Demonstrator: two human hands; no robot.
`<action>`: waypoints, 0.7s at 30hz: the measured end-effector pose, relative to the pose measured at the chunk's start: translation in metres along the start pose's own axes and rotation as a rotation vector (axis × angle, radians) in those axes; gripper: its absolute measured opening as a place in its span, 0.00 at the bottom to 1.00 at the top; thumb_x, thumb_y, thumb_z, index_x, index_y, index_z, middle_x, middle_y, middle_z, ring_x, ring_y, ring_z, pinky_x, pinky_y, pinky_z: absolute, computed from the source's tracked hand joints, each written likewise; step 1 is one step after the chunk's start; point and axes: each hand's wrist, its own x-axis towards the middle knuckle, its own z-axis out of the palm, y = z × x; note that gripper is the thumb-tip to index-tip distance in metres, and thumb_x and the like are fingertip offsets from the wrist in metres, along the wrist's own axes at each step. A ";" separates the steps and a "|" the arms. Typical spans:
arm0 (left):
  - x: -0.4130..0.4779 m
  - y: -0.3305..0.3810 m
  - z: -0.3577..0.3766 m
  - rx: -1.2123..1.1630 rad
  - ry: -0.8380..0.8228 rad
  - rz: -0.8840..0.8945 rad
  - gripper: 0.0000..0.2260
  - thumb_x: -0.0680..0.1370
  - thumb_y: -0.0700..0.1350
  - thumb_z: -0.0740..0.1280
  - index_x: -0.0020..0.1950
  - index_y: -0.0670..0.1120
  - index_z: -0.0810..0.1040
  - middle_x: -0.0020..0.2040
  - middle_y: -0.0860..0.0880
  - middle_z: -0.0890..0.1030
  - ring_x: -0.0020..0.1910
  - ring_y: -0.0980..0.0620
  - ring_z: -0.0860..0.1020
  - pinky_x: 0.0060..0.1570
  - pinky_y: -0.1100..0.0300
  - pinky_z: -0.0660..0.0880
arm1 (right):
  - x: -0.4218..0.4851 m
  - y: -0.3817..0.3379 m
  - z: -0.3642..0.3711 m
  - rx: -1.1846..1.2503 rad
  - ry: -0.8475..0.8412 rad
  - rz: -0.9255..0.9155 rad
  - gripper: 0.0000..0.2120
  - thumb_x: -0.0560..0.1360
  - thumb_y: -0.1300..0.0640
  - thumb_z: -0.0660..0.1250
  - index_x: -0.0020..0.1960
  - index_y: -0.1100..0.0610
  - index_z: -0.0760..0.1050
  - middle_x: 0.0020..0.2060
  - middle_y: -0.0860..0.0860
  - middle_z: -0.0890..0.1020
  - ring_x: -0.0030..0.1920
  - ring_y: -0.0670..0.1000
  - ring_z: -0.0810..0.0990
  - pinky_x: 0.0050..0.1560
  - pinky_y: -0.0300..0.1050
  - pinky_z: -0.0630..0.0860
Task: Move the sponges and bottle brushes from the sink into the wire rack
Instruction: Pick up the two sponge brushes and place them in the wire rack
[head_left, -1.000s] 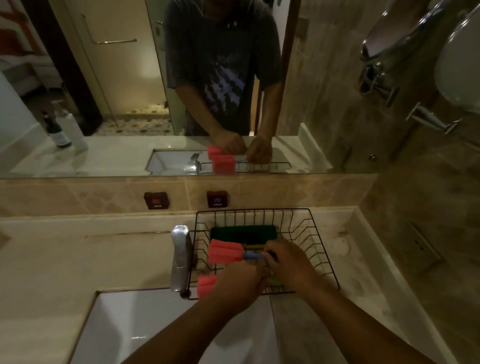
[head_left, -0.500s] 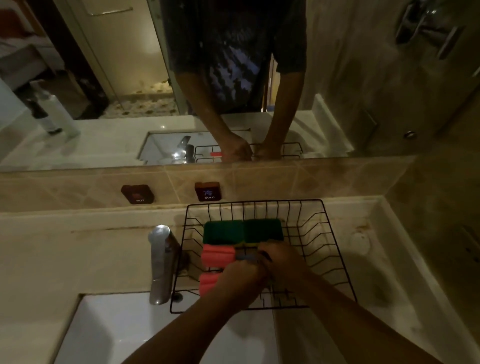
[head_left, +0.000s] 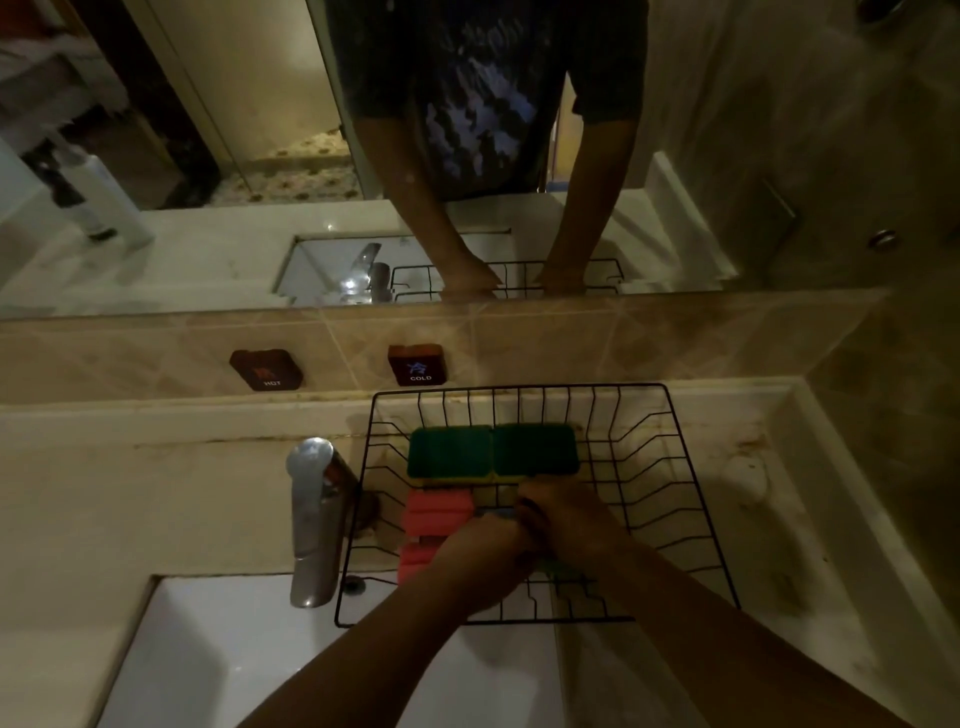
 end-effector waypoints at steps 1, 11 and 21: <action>0.000 -0.001 0.001 -0.006 -0.014 -0.008 0.12 0.83 0.45 0.61 0.64 0.45 0.77 0.59 0.44 0.81 0.55 0.45 0.79 0.53 0.57 0.74 | 0.000 0.001 0.001 -0.011 0.002 -0.011 0.04 0.78 0.54 0.64 0.48 0.53 0.76 0.49 0.53 0.78 0.49 0.53 0.76 0.49 0.47 0.74; 0.002 -0.001 0.002 -0.053 -0.115 -0.156 0.13 0.84 0.45 0.58 0.65 0.44 0.75 0.60 0.42 0.79 0.57 0.44 0.77 0.57 0.52 0.73 | 0.005 0.002 0.007 -0.132 0.044 -0.033 0.07 0.79 0.51 0.63 0.54 0.52 0.77 0.54 0.52 0.79 0.52 0.53 0.77 0.50 0.45 0.73; 0.009 0.000 0.001 -0.131 -0.119 -0.188 0.12 0.83 0.46 0.61 0.65 0.47 0.75 0.60 0.45 0.79 0.57 0.47 0.77 0.60 0.53 0.74 | 0.005 0.002 0.014 -0.162 0.075 -0.024 0.04 0.77 0.52 0.65 0.50 0.50 0.74 0.50 0.51 0.79 0.48 0.51 0.77 0.44 0.43 0.68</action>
